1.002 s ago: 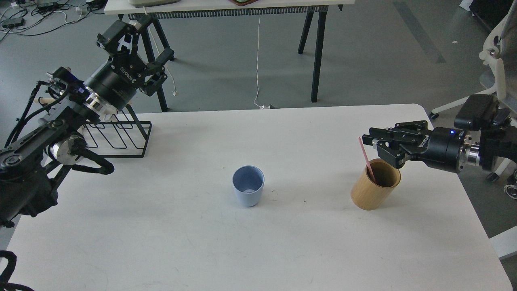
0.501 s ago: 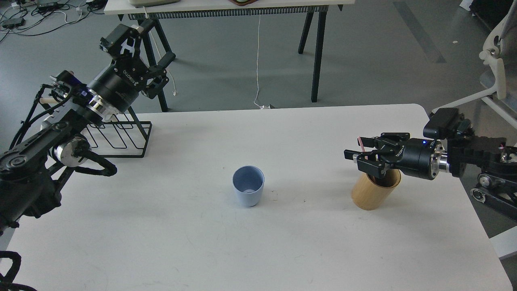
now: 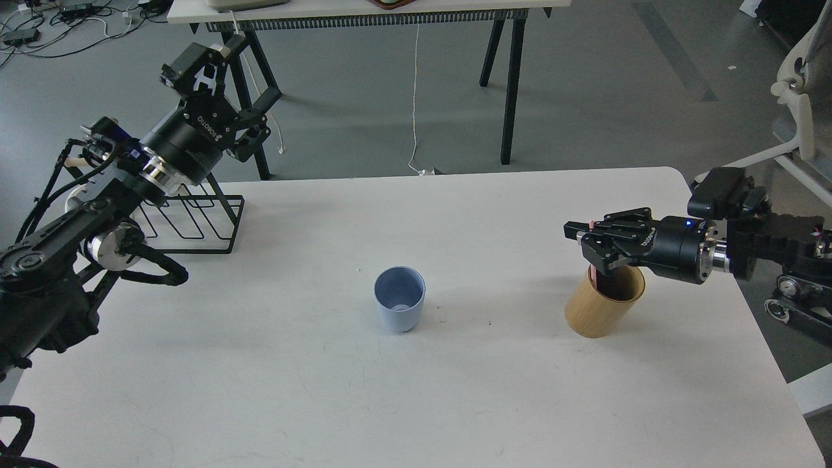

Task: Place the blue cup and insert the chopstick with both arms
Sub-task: 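Close the right gripper on the pink stick's top end, then pull the pink stick up out of the tan cup, then carry the pink stick over the blue cup and lower it inside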

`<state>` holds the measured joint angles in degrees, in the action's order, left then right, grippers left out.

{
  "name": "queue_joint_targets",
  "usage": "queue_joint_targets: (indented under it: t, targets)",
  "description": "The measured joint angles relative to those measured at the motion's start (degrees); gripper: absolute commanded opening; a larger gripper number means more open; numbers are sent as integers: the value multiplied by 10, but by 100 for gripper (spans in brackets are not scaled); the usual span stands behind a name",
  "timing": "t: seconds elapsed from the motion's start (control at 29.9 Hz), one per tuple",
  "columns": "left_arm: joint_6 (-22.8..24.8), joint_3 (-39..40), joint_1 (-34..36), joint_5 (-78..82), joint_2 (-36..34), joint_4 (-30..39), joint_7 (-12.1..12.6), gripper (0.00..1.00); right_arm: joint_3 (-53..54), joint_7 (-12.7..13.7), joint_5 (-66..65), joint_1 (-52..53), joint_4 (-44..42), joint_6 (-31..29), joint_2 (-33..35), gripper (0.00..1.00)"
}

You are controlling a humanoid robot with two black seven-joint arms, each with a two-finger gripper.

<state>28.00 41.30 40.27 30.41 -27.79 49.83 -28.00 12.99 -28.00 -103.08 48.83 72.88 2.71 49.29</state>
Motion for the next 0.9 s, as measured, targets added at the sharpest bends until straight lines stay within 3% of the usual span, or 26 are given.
queue_joint_targets:
  t: [0.33,0.57,0.9]
  targets:
    - [0,0,0,-1,1,0,0,87,11,0,11,35,54,4,64,1]
    - [0,3,0,-2,1,0,0,88,14,0,88,102,91,32,94,1]
    - [0,6,-14,-4,-2,-38,0,89,4,0,134,151,86,64,16,1]
